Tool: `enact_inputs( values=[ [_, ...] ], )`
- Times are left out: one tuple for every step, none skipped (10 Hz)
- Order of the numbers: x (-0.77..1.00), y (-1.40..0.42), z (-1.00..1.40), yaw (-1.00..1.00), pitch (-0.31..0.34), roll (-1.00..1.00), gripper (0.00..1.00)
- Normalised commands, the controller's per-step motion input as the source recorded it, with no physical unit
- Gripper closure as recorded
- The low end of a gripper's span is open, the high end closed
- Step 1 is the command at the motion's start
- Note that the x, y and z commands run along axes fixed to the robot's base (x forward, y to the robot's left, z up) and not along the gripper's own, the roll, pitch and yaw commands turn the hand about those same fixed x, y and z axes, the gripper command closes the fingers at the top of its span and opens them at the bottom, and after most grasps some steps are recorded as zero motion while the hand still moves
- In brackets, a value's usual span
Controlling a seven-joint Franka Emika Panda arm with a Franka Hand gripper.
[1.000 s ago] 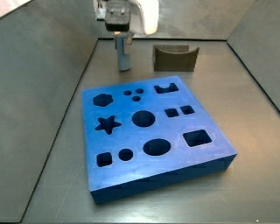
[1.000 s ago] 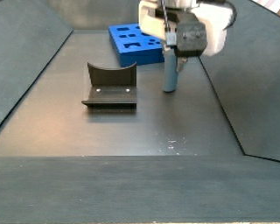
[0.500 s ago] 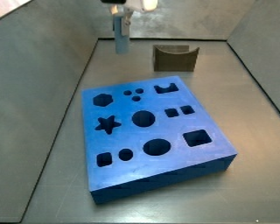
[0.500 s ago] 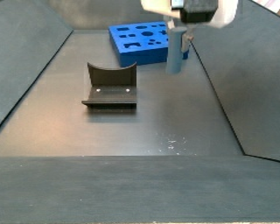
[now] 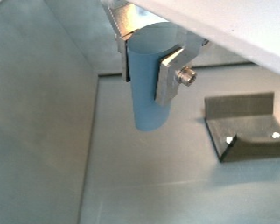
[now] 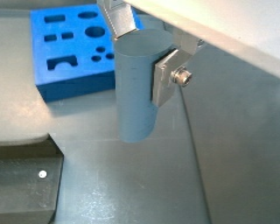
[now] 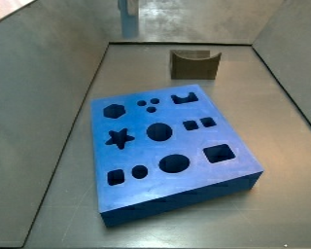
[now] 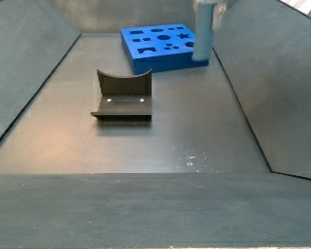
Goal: Pick up the oval object. Move up. Move to above the board. Insert the oval object.
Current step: Move to above the board.
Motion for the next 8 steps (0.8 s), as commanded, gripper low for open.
enact_inputs(
  values=[
    [-0.11, -0.03, 1.00, -0.01, 0.044, 0.12, 1.00],
    [-0.10, -0.03, 1.00, -0.01, 0.053, 0.09, 1.00],
    [-0.08, -0.03, 1.00, 0.00, 0.063, 0.07, 1.00],
    [-0.04, -0.03, 0.90, 0.00, 0.080, 0.04, 1.00],
    [-0.03, -0.02, 0.78, 0.00, 0.086, 0.03, 1.00],
    [0.00, -0.02, 0.55, 0.00, 0.094, 0.01, 1.00],
    [0.00, -0.01, 0.38, 0.00, 0.094, -0.01, 1.00],
    [0.29, -1.00, 0.25, 1.00, 0.006, -0.07, 1.00]
  ],
)
